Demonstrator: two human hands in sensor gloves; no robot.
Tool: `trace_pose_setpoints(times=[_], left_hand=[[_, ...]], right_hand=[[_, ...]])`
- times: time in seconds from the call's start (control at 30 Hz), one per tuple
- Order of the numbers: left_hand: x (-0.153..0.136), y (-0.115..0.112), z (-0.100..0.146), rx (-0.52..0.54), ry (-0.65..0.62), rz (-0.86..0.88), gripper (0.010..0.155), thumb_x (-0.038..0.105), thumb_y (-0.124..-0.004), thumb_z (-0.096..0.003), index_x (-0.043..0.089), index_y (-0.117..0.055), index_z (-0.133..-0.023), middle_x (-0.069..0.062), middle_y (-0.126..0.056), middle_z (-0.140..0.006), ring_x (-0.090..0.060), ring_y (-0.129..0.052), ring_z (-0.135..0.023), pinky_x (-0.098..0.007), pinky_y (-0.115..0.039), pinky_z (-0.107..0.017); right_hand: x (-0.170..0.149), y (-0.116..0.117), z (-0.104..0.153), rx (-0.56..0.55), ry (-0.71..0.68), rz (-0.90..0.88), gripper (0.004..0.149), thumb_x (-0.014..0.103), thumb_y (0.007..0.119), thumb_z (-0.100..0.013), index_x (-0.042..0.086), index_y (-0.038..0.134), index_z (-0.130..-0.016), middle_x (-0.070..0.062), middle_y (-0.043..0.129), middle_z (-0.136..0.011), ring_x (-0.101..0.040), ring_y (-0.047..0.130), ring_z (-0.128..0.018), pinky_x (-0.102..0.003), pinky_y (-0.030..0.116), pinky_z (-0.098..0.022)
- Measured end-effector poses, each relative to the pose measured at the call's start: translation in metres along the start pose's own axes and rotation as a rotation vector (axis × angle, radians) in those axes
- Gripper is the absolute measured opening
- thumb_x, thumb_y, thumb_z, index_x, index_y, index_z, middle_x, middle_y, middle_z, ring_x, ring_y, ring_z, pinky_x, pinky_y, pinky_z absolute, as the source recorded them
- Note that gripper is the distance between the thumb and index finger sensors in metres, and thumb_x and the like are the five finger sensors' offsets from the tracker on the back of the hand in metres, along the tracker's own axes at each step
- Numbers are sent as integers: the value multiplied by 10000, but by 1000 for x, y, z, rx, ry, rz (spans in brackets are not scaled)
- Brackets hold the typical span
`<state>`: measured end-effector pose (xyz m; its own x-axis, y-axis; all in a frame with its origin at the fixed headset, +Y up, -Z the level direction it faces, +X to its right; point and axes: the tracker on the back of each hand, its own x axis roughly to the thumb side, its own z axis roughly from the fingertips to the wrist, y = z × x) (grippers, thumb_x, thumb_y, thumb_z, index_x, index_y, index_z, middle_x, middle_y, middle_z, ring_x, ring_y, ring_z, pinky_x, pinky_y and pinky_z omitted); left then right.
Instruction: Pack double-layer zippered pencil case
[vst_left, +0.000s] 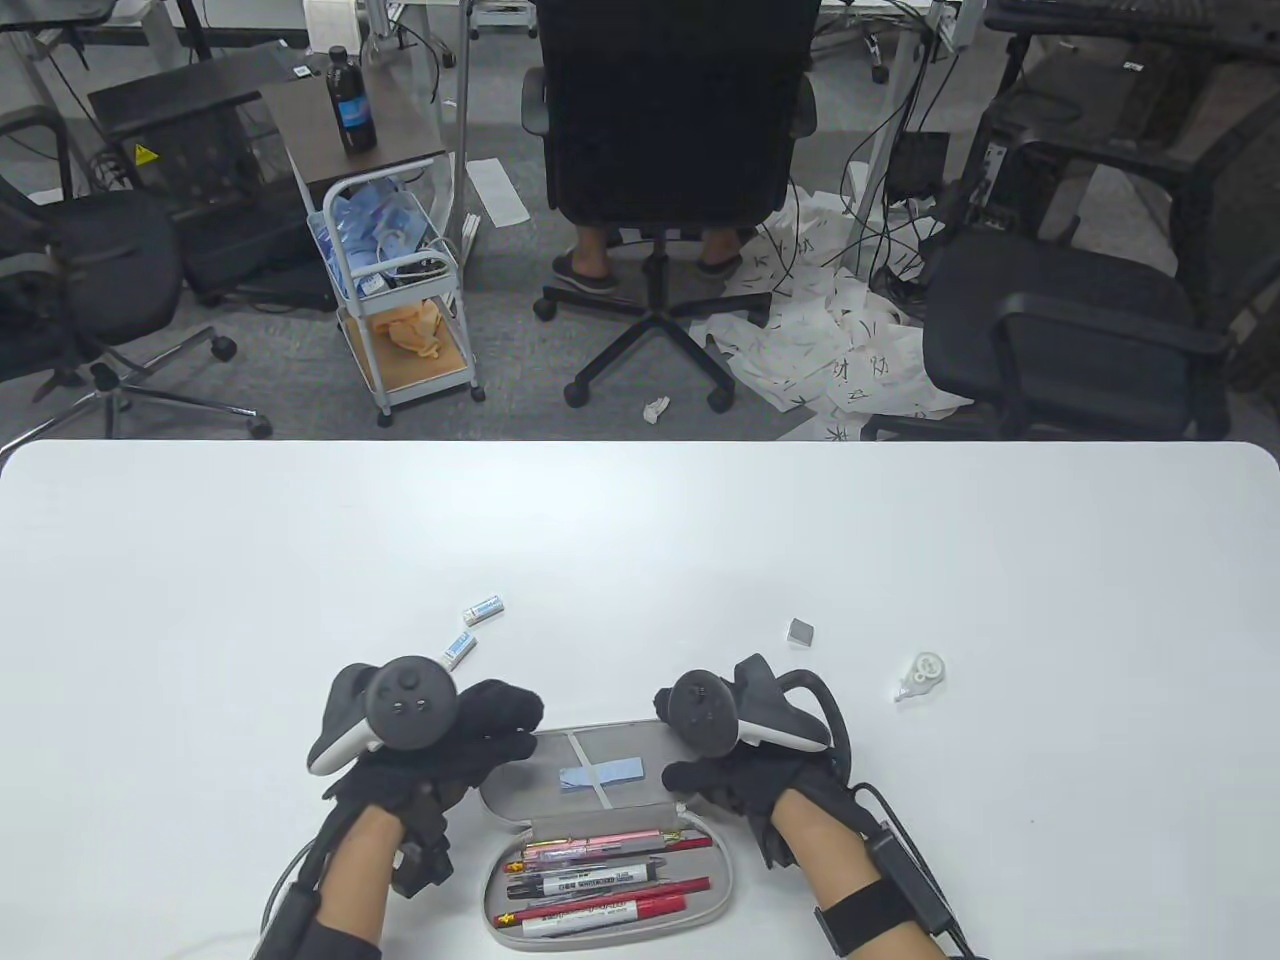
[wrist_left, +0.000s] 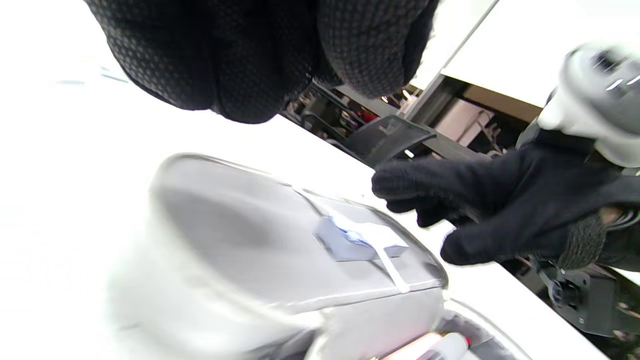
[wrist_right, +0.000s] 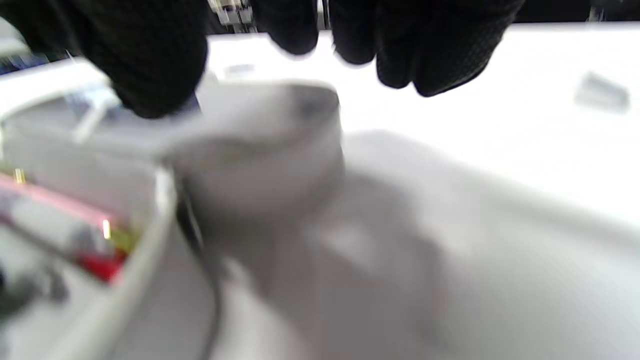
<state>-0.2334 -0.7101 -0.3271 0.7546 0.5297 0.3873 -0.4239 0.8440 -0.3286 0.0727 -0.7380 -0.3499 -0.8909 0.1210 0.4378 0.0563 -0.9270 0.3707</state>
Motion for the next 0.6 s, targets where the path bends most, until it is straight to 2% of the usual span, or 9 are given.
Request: trace_pose_setpoints(times=[0.03,0.1,0.17,0.2,0.23,0.3,0.4,0.5,0.6], left_hand=[[-6,0,13,-21,43,-44,449,307,-871,-531,182,-801,-957,-126,-900,-910,-286,-1044,-647,-454,-925,-514],[-16,-6,27,-98,102,-67,452,342,-883,-525,121,-860,-918,-140,-1005,-768,-243,-1111,-490,-395,-975,-415],[-24,-17,33,-194,155,-53,448,413,-890,-510,93,-949,-819,-139,-1076,-624,-212,-1137,-340,-357,-993,-302],[-27,-26,34,-277,196,-24,473,445,-888,-507,84,-962,-802,-142,-1085,-599,-210,-1140,-312,-351,-993,-282],[-26,-34,34,-358,233,-5,504,470,-889,-499,73,-964,-801,-151,-1086,-598,-218,-1140,-311,-357,-992,-277],[-22,-46,33,-417,234,-3,573,526,-894,-474,75,-953,-822,-146,-1081,-618,-209,-1143,-334,-350,-994,-293],[-16,-58,28,-454,218,-9,601,569,-897,-454,93,-954,-816,-120,-1072,-586,-177,-1143,-335,-331,-999,-297],[-16,-59,27,-449,218,-19,505,498,-906,-504,92,-958,-801,-114,-1073,-569,-168,-1140,-330,-329,-997,-296],[-20,-61,29,-433,203,48,452,431,-881,-546,65,-951,-802,-125,-1066,-571,-176,-1138,-338,-337,-995,-302]], right_hand=[[-3,9,-4,82,13,-27,970,563,762,-428,100,265,-1120,-284,338,-1151,-502,593,-947,-563,643,-670],[-7,18,-9,160,31,-68,1038,559,732,-404,77,127,-1095,-293,309,-1144,-494,578,-944,-553,642,-669],[-8,17,-11,116,21,-119,1036,527,770,-385,59,182,-1098,-252,390,-1140,-484,578,-943,-569,619,-673],[-7,18,-11,112,3,-129,1016,504,783,-382,46,227,-1099,-233,459,-1123,-476,578,-943,-585,592,-681],[-5,17,-10,90,-1,-117,1005,488,790,-374,33,259,-1095,-234,491,-1109,-465,578,-945,-596,574,-685],[-3,16,-6,18,-6,-51,1010,513,805,-346,32,306,-1080,-208,538,-1092,-442,601,-945,-608,576,-683],[1,16,0,-41,-6,21,1030,537,801,-335,8,266,-1038,-251,450,-1099,-488,540,-969,-659,534,-679],[2,16,1,-49,-9,-17,1055,514,815,-345,0,138,-969,-294,328,-1088,-499,524,-976,-688,480,-675],[-5,17,3,-86,-30,-136,1037,459,846,-355,10,124,-949,-239,400,-1059,-415,657,-946,-671,487,-680]])
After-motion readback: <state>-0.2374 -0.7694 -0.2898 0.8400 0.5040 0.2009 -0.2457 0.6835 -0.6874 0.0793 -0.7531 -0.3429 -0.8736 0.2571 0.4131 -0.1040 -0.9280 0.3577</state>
